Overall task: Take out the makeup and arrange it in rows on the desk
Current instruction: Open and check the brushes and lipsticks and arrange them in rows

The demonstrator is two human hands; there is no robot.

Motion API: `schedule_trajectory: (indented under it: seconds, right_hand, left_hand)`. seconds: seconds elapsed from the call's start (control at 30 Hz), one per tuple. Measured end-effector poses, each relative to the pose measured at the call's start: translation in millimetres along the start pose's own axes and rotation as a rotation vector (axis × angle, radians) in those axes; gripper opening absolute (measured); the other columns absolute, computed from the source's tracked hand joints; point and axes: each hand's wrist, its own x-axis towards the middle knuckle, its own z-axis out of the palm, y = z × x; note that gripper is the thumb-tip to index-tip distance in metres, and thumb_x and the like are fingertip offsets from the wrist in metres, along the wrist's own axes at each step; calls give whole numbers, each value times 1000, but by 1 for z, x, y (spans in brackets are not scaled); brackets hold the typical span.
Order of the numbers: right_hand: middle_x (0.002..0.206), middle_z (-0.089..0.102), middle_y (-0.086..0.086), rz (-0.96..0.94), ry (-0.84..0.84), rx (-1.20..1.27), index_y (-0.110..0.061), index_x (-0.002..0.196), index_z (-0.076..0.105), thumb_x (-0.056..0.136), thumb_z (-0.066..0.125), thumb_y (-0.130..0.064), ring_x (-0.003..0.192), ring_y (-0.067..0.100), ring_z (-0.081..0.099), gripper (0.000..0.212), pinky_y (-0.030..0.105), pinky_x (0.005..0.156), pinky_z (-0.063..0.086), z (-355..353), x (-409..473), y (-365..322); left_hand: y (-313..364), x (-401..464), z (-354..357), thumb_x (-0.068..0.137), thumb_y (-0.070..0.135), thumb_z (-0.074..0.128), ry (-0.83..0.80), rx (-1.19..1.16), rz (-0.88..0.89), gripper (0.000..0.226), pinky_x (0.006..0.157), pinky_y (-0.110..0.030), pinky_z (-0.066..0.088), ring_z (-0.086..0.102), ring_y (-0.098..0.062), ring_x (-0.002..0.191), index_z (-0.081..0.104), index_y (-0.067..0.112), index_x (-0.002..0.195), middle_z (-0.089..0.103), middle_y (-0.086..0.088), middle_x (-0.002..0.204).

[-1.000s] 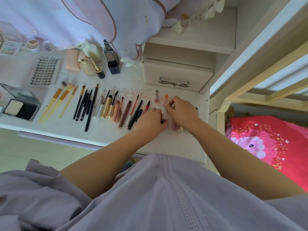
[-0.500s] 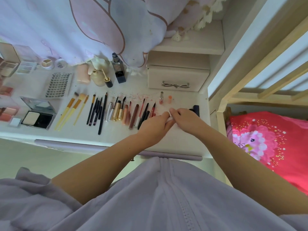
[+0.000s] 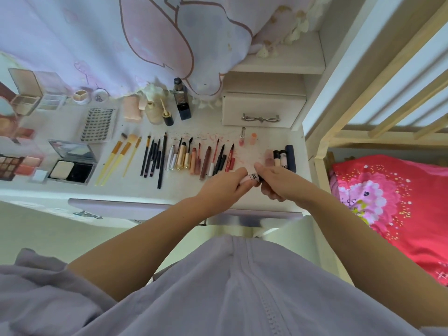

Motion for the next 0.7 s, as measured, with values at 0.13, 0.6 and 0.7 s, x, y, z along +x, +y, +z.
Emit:
schedule_trajectory:
  seconds: [0.13,0.6,0.7]
  right_hand:
    - [68,50,-2,-41,-63,8,-15,92,57,98,44,-36,60,11,41,25,21,55,35,-6,-3,0]
    - [65,56,0,125,-82,165,-13,90,60,97,38,-49,51,7,43,43,17,47,33,-46,6,6]
    - [68,50,1,43,-97,184,-11,86,57,98,48,-33,52,6,39,27,16,46,33,-54,10,9]
  left_hand:
    - [-4,-4,-5,98,43,35,-28,55,34,25,55,-30,36,46,-16,61,38,20,89,43,8,65]
    - [11,28,-14,98,45,36,-62,138,90,26,51,-27,35,44,-11,55,40,21,89,45,8,63]
    - [12,36,-16,98,45,35,-59,165,83,27,49,-25,30,41,-10,54,39,20,88,43,8,62]
